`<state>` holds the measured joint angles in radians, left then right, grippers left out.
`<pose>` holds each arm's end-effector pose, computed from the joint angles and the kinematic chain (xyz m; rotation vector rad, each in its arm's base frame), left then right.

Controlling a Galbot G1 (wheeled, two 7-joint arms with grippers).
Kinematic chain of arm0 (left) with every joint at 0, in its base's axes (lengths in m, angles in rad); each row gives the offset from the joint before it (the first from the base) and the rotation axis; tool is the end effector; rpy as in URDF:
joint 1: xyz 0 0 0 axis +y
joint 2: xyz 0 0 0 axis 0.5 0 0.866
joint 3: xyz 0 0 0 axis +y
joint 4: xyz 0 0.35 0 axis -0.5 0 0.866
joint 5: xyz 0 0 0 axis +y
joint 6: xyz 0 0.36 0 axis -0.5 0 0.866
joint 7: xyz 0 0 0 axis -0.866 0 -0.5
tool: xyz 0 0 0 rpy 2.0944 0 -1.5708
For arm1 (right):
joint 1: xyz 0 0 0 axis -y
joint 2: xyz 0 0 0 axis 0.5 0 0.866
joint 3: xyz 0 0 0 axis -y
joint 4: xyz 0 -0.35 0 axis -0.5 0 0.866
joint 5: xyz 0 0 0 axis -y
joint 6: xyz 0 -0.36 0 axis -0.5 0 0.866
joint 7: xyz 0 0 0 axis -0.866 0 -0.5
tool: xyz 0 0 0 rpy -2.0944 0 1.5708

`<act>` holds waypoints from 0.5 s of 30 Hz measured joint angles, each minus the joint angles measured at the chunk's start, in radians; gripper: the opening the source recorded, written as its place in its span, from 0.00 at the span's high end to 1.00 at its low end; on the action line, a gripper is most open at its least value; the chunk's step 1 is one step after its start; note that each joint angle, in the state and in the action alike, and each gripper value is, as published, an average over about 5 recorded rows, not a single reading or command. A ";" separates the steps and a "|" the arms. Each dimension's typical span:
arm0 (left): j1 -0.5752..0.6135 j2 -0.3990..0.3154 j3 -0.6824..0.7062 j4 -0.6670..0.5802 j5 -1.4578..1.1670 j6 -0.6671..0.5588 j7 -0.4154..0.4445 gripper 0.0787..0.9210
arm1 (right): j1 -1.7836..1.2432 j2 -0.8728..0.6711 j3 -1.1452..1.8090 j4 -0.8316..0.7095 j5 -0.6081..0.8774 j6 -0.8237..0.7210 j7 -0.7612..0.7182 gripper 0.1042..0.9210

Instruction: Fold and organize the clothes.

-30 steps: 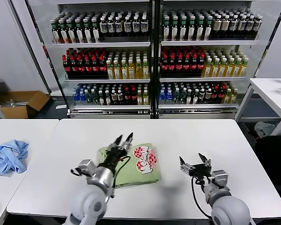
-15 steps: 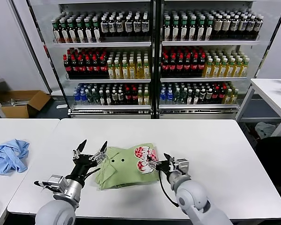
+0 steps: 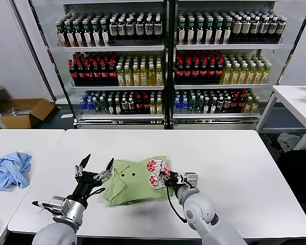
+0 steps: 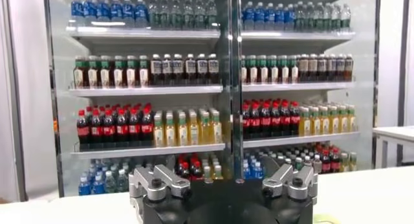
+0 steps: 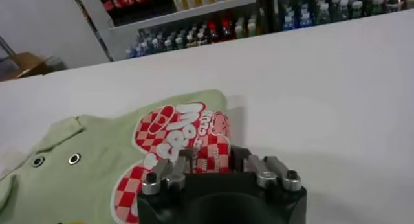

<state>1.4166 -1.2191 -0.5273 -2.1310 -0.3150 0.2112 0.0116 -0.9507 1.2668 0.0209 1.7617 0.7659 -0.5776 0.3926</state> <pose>0.2307 0.0557 -0.2487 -0.2961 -3.0787 -0.0338 0.3391 0.0782 -0.2884 0.3872 -2.5109 -0.2375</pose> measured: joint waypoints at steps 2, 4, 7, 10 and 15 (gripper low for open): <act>0.003 0.004 -0.003 -0.001 0.008 -0.004 0.002 0.12 | 0.004 0.003 -0.002 -0.004 0.001 0.000 0.000 0.68; 0.004 0.007 -0.005 0.000 0.015 -0.008 0.003 0.12 | 0.005 0.006 -0.003 -0.006 -0.001 0.000 -0.002 0.75; 0.004 0.008 -0.006 0.006 0.020 -0.016 0.001 0.12 | 0.005 0.006 -0.004 -0.005 -0.008 0.002 -0.007 0.85; 0.004 0.009 -0.004 0.013 0.026 -0.028 0.002 0.12 | 0.000 0.003 -0.001 0.008 -0.019 0.004 -0.015 0.94; -0.001 0.014 -0.001 0.028 0.042 -0.056 0.005 0.12 | -0.024 -0.018 0.021 0.071 -0.026 0.002 -0.031 1.00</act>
<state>1.4159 -1.2048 -0.5284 -2.1034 -0.2726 0.1549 0.0168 -0.9744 1.2487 0.0415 1.8332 0.7400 -0.5752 0.3616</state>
